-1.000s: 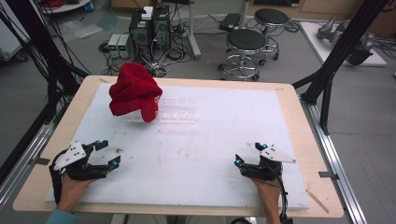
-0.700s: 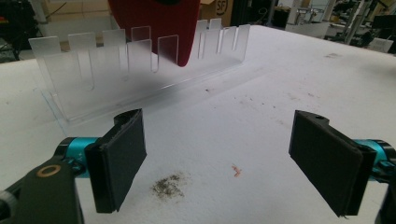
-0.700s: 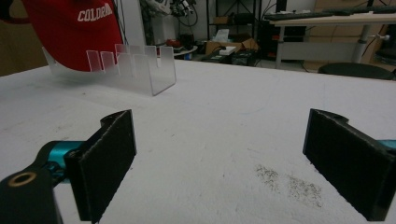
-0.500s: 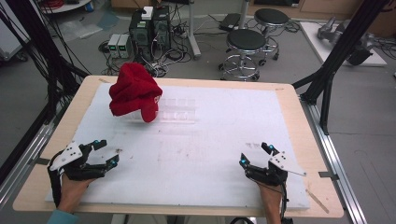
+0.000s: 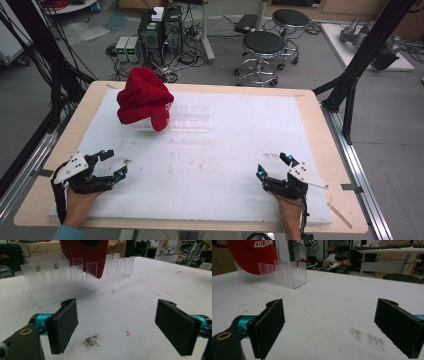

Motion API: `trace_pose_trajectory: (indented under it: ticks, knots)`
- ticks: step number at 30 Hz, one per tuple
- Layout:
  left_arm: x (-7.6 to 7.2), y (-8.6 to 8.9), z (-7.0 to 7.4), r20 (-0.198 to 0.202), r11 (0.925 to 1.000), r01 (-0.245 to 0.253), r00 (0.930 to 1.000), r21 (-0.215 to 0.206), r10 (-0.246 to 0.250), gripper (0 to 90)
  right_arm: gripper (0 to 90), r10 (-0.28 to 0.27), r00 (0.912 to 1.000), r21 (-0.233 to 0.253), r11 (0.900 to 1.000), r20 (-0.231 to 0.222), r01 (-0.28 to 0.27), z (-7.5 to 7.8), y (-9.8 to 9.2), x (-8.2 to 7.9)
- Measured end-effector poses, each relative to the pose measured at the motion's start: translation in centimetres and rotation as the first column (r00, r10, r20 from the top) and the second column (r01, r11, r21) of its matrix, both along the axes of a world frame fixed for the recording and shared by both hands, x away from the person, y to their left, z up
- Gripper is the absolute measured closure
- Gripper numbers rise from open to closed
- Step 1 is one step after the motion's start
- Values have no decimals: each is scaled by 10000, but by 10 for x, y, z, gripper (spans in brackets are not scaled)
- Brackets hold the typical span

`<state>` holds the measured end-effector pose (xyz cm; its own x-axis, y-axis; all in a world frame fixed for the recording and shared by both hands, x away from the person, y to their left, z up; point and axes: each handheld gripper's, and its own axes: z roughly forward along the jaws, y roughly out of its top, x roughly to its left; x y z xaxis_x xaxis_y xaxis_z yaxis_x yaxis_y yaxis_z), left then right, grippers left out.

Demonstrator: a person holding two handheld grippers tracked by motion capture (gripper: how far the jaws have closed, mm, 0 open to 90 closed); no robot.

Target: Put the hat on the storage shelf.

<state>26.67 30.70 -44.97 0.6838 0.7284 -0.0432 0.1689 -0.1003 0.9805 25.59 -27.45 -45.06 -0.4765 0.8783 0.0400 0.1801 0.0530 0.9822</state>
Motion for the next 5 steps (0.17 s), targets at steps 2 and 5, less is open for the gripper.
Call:
trace_pose_trajectory:
  ticks: [2,5]
  knots:
    - [0,0,0,51,10000,48,10000,-1,-48,188,84,33,10000,-31,10000,25,-33,0,0,0]
    - [-2,0,0,213,10000,15,9998,-44,-14,182,84,-27,10000,4,10000,88,27,0,0,-1]
